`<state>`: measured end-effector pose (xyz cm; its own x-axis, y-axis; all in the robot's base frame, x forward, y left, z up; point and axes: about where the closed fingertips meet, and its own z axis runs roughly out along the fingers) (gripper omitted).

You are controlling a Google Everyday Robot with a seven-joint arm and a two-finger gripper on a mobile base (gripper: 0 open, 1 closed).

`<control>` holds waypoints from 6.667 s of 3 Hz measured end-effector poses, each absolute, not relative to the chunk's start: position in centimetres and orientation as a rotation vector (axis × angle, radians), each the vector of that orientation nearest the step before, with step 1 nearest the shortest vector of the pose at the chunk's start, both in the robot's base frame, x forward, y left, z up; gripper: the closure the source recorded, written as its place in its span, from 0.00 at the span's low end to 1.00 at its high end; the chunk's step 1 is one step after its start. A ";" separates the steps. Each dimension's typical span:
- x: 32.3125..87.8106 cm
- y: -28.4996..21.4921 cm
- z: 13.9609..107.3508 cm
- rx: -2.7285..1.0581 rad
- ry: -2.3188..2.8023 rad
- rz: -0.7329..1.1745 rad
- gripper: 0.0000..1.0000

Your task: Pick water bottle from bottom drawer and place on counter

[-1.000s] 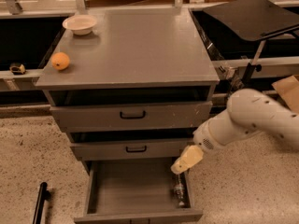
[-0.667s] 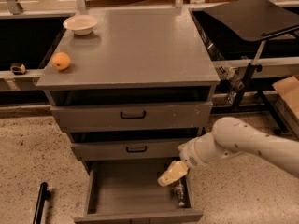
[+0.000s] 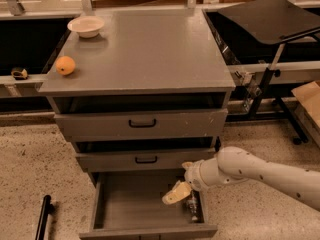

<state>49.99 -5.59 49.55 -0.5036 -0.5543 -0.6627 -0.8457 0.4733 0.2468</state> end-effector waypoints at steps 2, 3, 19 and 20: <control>56.9 -5.9 43.9 -1.053 2.108 0.671 0.00; 59.1 -6.1 42.8 -1.006 2.027 0.673 0.00; 56.2 -12.9 15.6 -0.968 2.560 0.458 0.07; 57.0 -13.6 15.2 -0.916 2.573 0.414 0.00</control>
Offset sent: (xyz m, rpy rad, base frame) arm 0.0883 0.0217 -0.2310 0.2459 -0.1673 -0.1331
